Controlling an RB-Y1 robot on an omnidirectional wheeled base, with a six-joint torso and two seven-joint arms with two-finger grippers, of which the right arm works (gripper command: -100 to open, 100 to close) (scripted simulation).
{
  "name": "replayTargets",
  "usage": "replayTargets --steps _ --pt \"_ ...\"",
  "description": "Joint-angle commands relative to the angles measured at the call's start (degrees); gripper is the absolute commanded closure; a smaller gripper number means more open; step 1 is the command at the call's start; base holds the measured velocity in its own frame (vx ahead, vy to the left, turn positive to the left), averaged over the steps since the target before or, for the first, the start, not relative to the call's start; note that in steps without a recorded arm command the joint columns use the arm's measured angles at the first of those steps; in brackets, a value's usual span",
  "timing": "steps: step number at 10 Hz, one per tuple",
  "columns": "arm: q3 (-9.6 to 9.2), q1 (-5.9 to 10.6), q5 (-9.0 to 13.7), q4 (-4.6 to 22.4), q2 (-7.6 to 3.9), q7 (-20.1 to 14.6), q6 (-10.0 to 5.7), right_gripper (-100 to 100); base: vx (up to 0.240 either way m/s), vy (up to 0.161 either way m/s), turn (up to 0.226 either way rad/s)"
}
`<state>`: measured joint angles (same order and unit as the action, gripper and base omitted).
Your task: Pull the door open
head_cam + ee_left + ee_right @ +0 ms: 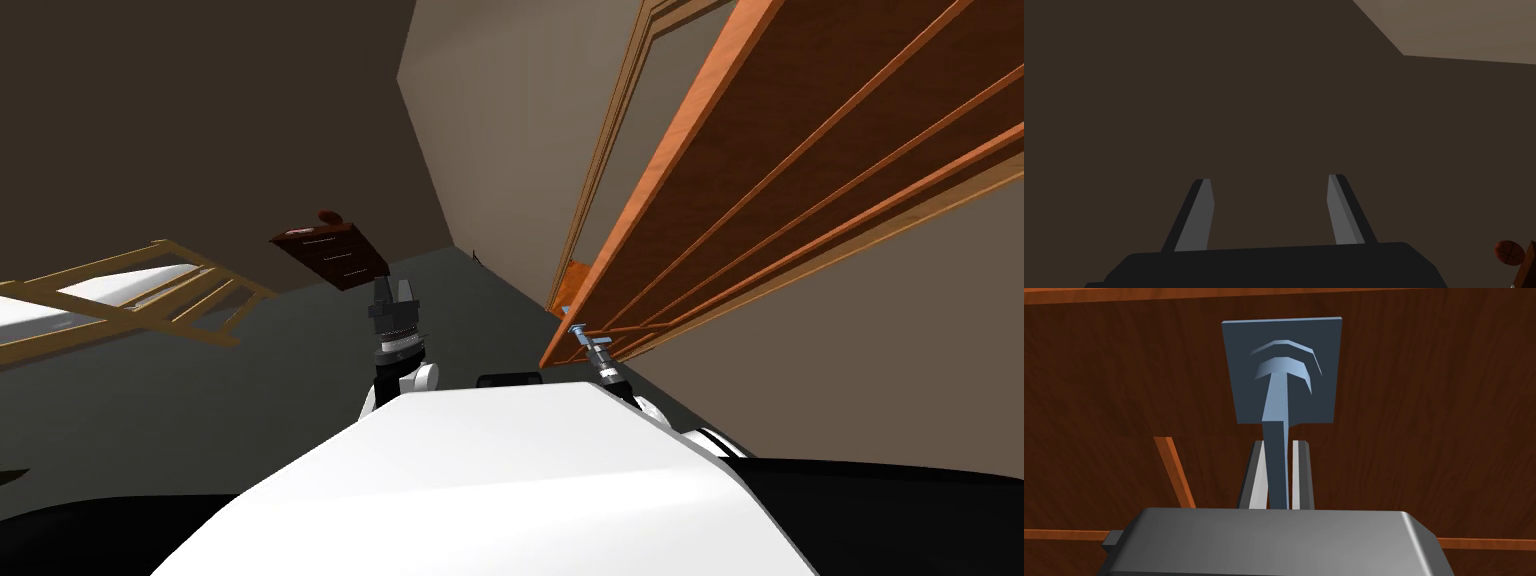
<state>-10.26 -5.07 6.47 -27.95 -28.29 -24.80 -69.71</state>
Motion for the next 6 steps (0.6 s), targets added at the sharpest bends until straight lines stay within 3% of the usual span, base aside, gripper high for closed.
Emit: replayTargets --steps 1,6 --pt "-0.04 1.04 -0.5 0.2 0.48 0.1 0.68 100 -0.208 -0.08 0.108" --pt "0.17 3.32 -1.4 0.3 1.12 0.2 2.64 100 -0.181 -0.072 0.09"
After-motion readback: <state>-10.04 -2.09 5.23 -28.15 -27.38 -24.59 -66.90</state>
